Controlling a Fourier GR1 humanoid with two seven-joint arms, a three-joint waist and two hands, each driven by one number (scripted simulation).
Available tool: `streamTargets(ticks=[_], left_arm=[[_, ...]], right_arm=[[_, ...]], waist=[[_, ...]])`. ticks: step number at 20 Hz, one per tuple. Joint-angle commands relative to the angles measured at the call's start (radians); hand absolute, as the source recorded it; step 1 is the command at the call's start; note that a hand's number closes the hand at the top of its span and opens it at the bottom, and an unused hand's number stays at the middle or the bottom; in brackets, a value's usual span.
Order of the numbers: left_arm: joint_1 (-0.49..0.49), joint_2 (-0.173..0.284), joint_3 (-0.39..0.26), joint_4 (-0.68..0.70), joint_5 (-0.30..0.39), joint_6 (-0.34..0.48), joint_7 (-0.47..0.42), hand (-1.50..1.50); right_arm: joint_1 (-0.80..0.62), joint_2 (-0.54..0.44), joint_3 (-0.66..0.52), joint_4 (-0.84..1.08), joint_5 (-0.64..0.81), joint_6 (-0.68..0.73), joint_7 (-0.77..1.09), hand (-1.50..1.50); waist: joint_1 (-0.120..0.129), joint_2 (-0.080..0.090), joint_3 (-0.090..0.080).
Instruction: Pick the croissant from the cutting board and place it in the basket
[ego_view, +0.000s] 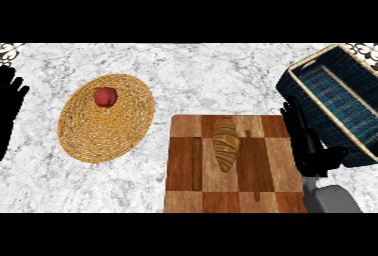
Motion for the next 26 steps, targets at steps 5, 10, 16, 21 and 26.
streamTargets(ticks=[5, 10, 16, 21, 26], left_arm=[[-0.021, -0.034, -0.151, 0.088, -0.120, -0.018, 0.035, 0.00], [-0.020, -0.090, -0.213, 0.147, -0.128, -0.037, 0.038, 0.00], [-0.026, -0.129, -0.242, 0.175, -0.175, -0.019, 0.052, 0.00], [-0.027, -0.140, -0.234, 0.197, -0.183, 0.005, 0.042, 0.00], [-0.068, -0.134, -0.214, 0.235, -0.171, -0.020, 0.047, 0.00]], right_arm=[[-0.143, 0.005, -0.093, 0.086, -0.240, 0.449, -0.189, 1.50], [-0.185, 0.178, 0.039, -0.049, -0.043, 0.422, -0.575, -1.50], [-0.088, 0.162, 0.063, -0.138, 0.200, 0.028, -0.416, -1.50], [-0.097, -0.158, 0.024, -0.156, 0.409, -0.005, -0.179, -1.50], [-0.102, -0.400, 0.097, -0.271, 0.481, 0.218, 0.048, -1.50]], waist=[[-0.007, 0.009, 0.005], [-0.012, -0.001, 0.001], [-0.020, -0.016, -0.003], [-0.051, -0.027, -0.009], [-0.051, -0.022, -0.010]])
